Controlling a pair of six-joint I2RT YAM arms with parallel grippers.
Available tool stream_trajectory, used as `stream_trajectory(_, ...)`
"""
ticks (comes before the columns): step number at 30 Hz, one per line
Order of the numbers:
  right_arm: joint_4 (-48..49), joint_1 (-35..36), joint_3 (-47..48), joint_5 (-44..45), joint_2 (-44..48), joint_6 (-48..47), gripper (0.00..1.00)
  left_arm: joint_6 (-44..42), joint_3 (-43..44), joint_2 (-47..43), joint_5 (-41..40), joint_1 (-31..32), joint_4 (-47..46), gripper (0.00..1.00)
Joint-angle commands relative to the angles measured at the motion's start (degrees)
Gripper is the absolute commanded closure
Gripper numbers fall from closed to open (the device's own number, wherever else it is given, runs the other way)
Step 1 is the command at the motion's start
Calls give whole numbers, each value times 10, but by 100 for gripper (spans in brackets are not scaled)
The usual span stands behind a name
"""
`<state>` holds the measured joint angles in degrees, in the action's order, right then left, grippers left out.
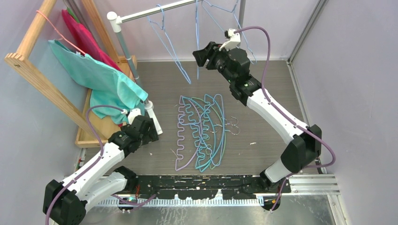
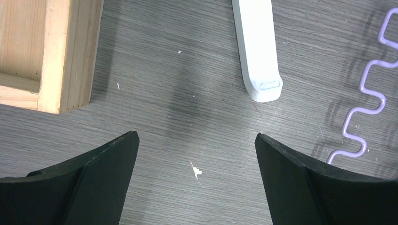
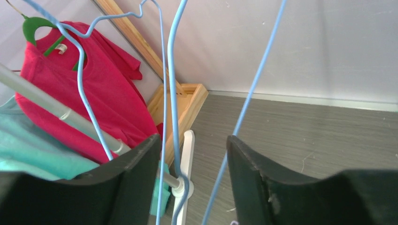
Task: Organize the hangers
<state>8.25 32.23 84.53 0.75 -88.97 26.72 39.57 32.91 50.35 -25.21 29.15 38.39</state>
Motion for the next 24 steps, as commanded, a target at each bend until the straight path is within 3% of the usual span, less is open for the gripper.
stream_trajectory(1,-6,1,-18,17,94,-38,30,-5,-1,-1,-5,1,-18,2)
stream_trajectory(4,-48,1,-62,44,139,-59,24,-4,1,4,-6,1,-17,2)
stream_trajectory(9,-90,26,-196,54,215,-81,22,-3,3,17,-6,1,-21,2)
stream_trajectory(13,-148,131,-294,145,248,-125,24,0,5,30,-2,1,-26,2)
stream_trajectory(17,-170,225,-389,161,275,-114,29,2,9,36,-5,1,-26,2)
stream_trajectory(24,-174,250,-479,124,291,-57,35,1,15,48,-4,2,-28,2)
